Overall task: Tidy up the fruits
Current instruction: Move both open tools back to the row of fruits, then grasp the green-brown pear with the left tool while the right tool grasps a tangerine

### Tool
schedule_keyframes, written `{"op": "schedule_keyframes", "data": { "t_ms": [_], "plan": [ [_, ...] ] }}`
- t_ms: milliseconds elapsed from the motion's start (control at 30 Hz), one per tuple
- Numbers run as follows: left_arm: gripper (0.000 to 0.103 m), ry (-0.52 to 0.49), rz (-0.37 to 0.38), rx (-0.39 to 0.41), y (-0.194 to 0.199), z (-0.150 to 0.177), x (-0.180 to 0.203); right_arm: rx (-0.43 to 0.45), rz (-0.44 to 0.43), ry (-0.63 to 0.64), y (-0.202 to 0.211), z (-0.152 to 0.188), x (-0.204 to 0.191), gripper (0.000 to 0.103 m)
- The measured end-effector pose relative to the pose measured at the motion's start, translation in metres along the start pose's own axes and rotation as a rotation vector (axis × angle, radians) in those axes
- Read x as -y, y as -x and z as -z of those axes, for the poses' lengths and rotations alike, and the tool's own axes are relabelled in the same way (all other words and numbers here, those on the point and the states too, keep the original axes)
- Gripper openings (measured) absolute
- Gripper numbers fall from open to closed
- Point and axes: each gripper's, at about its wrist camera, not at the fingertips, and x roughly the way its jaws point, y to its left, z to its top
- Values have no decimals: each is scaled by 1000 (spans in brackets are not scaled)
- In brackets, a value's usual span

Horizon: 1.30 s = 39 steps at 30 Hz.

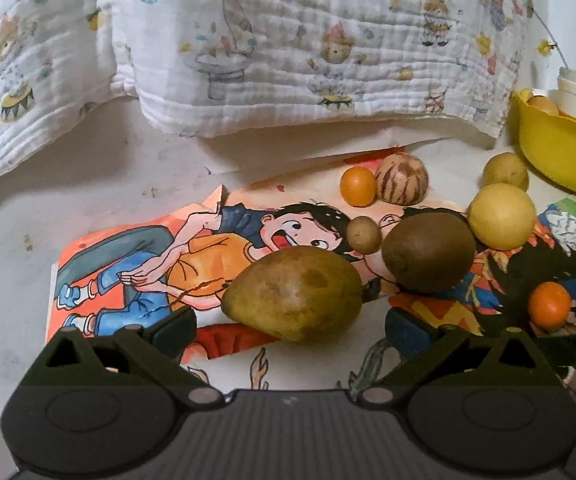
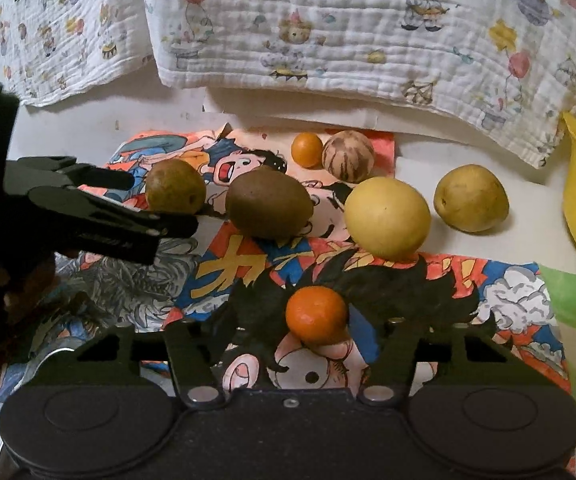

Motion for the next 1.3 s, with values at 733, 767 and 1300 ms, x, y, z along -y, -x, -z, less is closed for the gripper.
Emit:
{"op": "schedule_keyframes", "data": {
  "t_ms": [733,767,1300],
  "plan": [
    [80,20,10,-10,-13,-4,0,10,-2,78,-8,2,-11,41],
    [80,26,13,-12,-13,-5,-1,11,-4,78,-8,2,-11,40],
    [81,4,5,-4,-14,-7,1,17,-36,86,-12,0,-14,45]
  ]
}}
